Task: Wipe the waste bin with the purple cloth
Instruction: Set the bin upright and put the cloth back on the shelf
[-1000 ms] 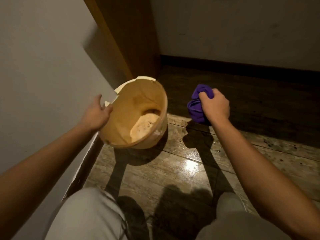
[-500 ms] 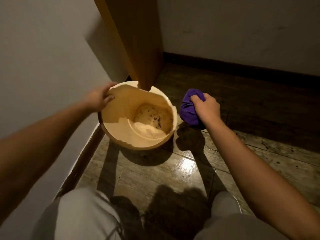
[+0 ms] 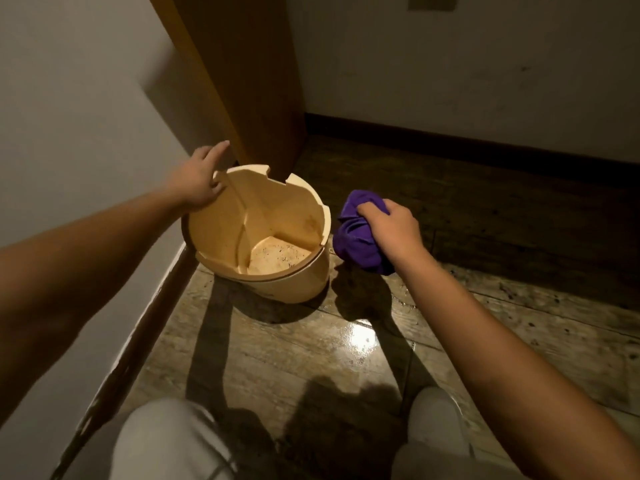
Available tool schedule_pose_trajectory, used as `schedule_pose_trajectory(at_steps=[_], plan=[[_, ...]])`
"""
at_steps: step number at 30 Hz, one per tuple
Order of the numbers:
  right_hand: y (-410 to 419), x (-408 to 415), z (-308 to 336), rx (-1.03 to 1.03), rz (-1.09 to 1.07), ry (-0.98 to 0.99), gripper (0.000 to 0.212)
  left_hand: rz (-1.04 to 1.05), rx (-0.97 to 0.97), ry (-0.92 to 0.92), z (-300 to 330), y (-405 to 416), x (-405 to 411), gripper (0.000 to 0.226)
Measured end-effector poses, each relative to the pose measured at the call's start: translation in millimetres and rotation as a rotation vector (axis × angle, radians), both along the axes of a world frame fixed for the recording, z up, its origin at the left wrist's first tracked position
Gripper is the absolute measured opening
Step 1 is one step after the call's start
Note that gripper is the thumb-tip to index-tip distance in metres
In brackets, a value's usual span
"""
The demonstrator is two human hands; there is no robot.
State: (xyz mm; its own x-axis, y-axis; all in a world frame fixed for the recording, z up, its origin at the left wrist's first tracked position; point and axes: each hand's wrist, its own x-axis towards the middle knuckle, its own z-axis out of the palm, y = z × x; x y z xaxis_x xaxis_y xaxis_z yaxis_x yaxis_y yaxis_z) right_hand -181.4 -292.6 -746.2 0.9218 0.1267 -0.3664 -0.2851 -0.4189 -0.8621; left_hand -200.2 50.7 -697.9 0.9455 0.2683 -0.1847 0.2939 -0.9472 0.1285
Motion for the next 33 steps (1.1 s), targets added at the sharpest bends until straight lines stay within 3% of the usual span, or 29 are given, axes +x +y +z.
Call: schedule_pose_trajectory(at_steps=[2, 4, 6, 8, 11, 13, 15, 19, 22, 24, 27, 30, 33], plan=[[-3, 4, 32, 0.028, 0.015, -0.055, 0.021, -0.02, -0.017, -0.172, 34, -13, -3, 0.057], [-4, 8, 83, 0.023, 0.072, -0.145, 0.023, 0.092, -0.282, -0.288, 84, -37, -11, 0.036], [0, 3, 134, 0.004, 0.15, -0.22, 0.037, 0.304, -0.783, -0.174, 133, -77, -30, 0.058], [1, -7, 211, -0.054, 0.211, -0.268, 0.06, 0.401, -1.124, 0.064, 203, -118, -49, 0.078], [2, -26, 328, -0.196, 0.324, -0.442, 0.082, 0.415, -1.343, 0.144, 302, -172, -63, 0.079], [-1, -38, 400, -0.239, 0.467, -0.605, 0.083, 0.465, -1.458, 0.044, 363, -196, -62, 0.06], [-13, -41, 471, -0.154, 0.535, -0.654, 0.079, 0.548, -1.57, -0.046, 436, -209, -60, 0.04], [-40, -17, 582, 0.285, 0.311, -0.379, 0.076, 0.603, -1.679, -0.207, 558, -205, -48, 0.038], [-42, 11, 657, 0.406, 0.16, -0.253, 0.067, 0.554, -1.682, -0.365, 645, -207, -22, 0.051], [-37, 29, 699, 0.519, 0.123, -0.043, 0.056, 0.5, -1.706, -0.445, 698, -210, 0, 0.048], [-26, 47, 745, 0.725, 0.216, 0.243, 0.064, 0.445, -1.745, -0.524, 753, -213, 28, 0.034], [-7, 67, 777, 0.811, 0.208, 0.199, 0.05, 0.418, -1.717, -0.528, 775, -205, 56, 0.024], [13, 98, 798, 0.663, 0.046, 0.069, 0.038, 0.393, -1.685, -0.509, 780, -184, 88, 0.032]])
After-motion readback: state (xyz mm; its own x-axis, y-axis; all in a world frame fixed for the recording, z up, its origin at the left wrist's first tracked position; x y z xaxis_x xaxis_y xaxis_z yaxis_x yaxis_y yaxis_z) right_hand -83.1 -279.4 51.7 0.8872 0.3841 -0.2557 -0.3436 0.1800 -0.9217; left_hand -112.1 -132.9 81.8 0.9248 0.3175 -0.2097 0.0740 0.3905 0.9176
